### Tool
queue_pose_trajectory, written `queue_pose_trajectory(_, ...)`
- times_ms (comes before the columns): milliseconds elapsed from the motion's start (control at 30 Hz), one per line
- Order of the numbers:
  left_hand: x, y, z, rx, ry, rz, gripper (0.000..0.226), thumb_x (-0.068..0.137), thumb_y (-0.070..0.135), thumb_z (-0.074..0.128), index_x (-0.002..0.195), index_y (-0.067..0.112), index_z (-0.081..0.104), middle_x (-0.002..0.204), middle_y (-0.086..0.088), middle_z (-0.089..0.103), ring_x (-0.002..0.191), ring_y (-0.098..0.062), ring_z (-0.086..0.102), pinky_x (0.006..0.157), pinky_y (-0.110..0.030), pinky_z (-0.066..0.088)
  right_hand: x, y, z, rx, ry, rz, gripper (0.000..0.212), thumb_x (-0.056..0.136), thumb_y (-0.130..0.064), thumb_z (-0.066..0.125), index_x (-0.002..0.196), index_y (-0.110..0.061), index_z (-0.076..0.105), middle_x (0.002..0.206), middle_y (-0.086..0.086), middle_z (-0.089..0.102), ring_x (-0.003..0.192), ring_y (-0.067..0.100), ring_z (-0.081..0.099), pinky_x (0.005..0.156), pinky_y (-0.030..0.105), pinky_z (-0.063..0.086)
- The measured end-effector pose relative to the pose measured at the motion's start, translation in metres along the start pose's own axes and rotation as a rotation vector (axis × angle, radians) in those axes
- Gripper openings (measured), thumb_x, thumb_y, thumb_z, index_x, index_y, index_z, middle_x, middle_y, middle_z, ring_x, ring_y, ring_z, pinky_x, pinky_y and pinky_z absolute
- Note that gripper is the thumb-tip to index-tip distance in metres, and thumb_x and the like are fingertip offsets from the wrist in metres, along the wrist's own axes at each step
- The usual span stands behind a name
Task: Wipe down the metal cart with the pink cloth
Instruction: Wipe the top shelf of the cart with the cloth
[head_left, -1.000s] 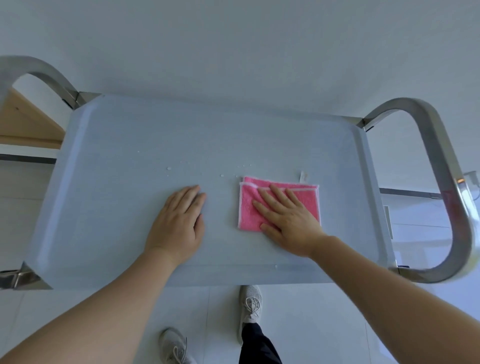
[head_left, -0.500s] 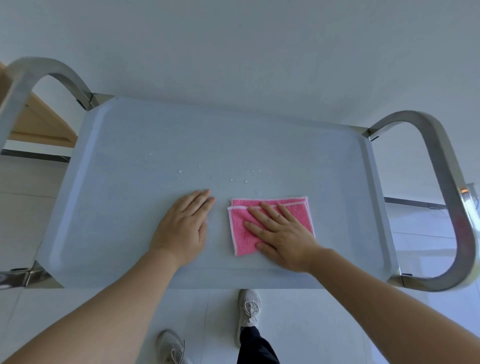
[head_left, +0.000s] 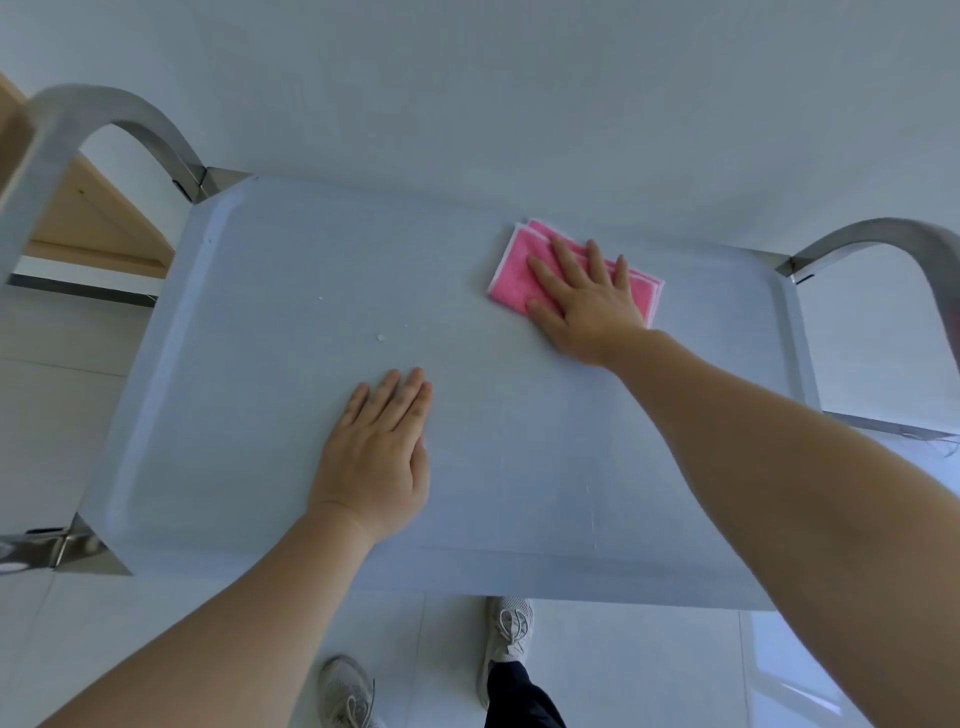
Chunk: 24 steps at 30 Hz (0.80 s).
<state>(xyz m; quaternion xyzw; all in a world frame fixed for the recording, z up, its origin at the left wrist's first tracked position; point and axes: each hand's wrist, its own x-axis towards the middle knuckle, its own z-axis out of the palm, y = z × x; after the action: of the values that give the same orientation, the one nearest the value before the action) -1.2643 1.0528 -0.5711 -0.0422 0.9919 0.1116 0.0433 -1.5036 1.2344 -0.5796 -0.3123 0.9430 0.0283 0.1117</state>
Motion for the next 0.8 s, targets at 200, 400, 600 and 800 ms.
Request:
queue_pose_trajectory(200, 0.001, -0.001, 0.0, -0.007, 0.01, 0.001, 0.057, 0.081, 0.022, 0.03, 0.129, 0.003, 0.053, 0.141, -0.01, 0.049, 0.129, -0.031, 0.047, 0.108, -0.049, 0.033, 0.004, 0.001, 0.004, 0.038, 0.028, -0.017, 0.062, 0.088, -0.062, 0.004, 0.146, -0.039, 0.0, 0.158, -0.006, -0.004, 0.145, 0.025, -0.005, 0.116, 0.048, -0.003)
queue_pose_trajectory(400, 0.001, -0.001, -0.003, -0.029, 0.013, -0.004, 0.058, 0.08, 0.022, 0.029, 0.129, 0.003, 0.053, 0.14, -0.011, 0.049, 0.13, -0.032, 0.046, 0.109, -0.049, 0.032, -0.062, -0.031, 0.013, 0.037, -0.05, -0.127, 0.06, 0.09, -0.056, 0.002, 0.146, -0.035, -0.001, 0.158, -0.003, -0.003, 0.145, 0.027, -0.001, 0.115, 0.048, -0.003)
queue_pose_trajectory(600, 0.0, 0.0, -0.005, -0.067, -0.003, -0.019, 0.062, 0.078, 0.024, 0.026, 0.13, 0.002, 0.053, 0.141, -0.012, 0.048, 0.131, -0.032, 0.044, 0.11, -0.048, 0.029, -0.179, -0.08, 0.038, 0.095, -0.065, -0.14, 0.056, 0.095, -0.052, 0.009, 0.147, -0.034, 0.004, 0.156, -0.007, -0.004, 0.144, 0.029, 0.001, 0.115, 0.051, -0.002)
queue_pose_trajectory(800, -0.002, 0.002, -0.007, -0.065, -0.011, -0.016, 0.063, 0.079, 0.024, 0.024, 0.13, 0.001, 0.052, 0.141, -0.014, 0.047, 0.131, -0.034, 0.044, 0.11, -0.049, 0.029, -0.212, -0.074, 0.045, 0.112, -0.063, -0.009, 0.055, 0.094, -0.054, 0.004, 0.144, -0.038, -0.011, 0.155, -0.013, -0.013, 0.142, 0.02, -0.017, 0.115, 0.044, -0.012)
